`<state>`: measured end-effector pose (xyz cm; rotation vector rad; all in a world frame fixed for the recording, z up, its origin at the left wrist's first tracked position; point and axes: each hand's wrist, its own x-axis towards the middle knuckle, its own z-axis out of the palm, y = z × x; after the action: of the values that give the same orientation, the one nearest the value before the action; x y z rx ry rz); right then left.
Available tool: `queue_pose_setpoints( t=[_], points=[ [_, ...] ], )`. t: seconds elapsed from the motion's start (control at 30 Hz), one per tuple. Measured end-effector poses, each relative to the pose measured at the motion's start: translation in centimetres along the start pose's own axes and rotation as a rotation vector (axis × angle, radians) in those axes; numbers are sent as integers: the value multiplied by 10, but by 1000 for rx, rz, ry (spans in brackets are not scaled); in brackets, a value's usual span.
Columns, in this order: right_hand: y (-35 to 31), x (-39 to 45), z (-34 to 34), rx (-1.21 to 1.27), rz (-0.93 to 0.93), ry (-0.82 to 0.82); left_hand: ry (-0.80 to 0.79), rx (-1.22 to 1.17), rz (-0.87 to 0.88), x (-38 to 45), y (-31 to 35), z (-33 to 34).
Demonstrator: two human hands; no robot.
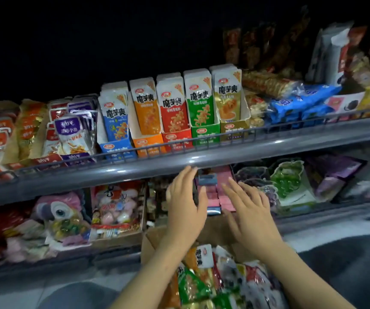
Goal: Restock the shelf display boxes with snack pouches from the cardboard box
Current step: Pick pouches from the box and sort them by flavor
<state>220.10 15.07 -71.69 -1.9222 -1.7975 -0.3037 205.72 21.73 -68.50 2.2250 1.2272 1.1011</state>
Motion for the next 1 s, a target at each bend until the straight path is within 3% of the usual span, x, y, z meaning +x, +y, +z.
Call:
queue_pose_setpoints(
  t=[0.17,0.3,0.5,0.67,1.0],
  points=[
    [26,-82,3,-19,147,-138,-256,0,-101,-73,2,55],
    [48,-132,12,-30,379,-234,-445,18,-174,-104,-10,97],
    [54,-157,24,206,660,-323,-750,44,-347,-128,-51,153],
    [57,-162,33,213,698,-313,-1013,68,-397,-135,-91,176],
    [55,-165,40,205,714,-180,-1189,80,-369,-114,-109,206]
  ],
)
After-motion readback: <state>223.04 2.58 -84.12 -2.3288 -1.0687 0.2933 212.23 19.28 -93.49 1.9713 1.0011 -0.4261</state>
